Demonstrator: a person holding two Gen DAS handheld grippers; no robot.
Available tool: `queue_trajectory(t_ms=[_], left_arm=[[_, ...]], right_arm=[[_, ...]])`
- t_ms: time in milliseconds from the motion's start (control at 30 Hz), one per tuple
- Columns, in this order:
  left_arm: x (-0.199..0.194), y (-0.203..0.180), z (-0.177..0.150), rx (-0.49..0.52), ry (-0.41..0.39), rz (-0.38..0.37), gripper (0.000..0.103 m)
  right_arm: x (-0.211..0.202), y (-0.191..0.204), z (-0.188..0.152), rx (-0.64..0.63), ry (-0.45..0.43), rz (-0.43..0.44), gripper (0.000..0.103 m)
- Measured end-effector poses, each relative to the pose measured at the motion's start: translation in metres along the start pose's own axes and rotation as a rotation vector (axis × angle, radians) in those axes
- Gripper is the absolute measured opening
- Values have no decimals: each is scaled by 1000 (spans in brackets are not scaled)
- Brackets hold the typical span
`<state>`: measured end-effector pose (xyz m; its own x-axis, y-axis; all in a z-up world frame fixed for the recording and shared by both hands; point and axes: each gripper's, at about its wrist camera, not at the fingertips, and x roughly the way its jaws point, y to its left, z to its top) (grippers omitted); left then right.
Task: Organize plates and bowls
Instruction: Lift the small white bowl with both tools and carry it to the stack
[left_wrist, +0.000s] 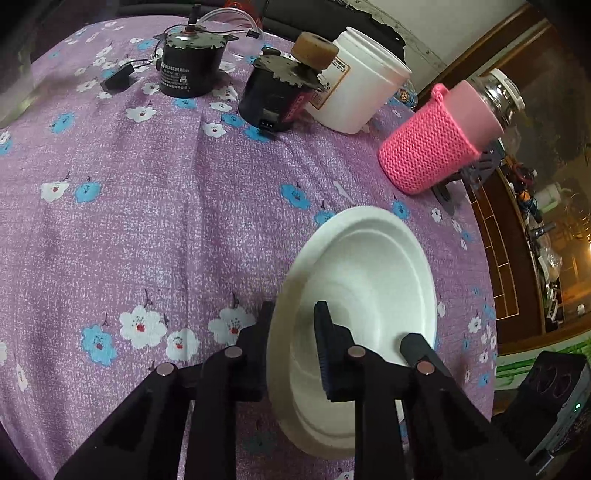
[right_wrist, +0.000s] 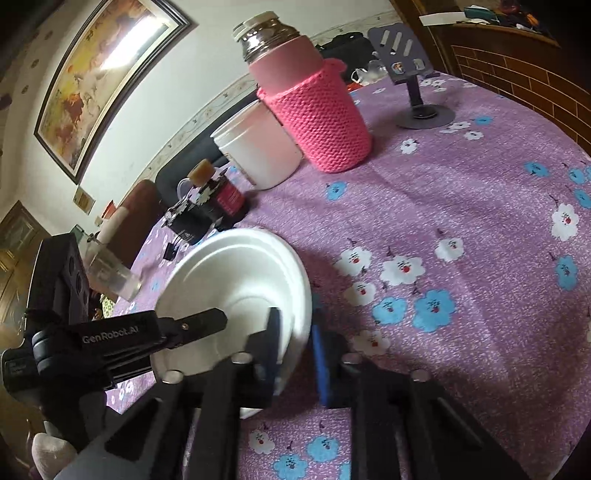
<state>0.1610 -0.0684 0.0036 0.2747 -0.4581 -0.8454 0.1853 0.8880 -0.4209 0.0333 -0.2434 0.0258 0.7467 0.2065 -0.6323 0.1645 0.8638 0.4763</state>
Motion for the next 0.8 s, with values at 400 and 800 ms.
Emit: queue_trajectory(t_ms=[400,800], left_arm=[[-5,8,-3,-3,-11,20,20],[-5,3,-7,14,-16,20,20]], right_arm=[[-30,8,8,-90,-159,-155,78],[2,13,-2,-102,-7,-13,17]])
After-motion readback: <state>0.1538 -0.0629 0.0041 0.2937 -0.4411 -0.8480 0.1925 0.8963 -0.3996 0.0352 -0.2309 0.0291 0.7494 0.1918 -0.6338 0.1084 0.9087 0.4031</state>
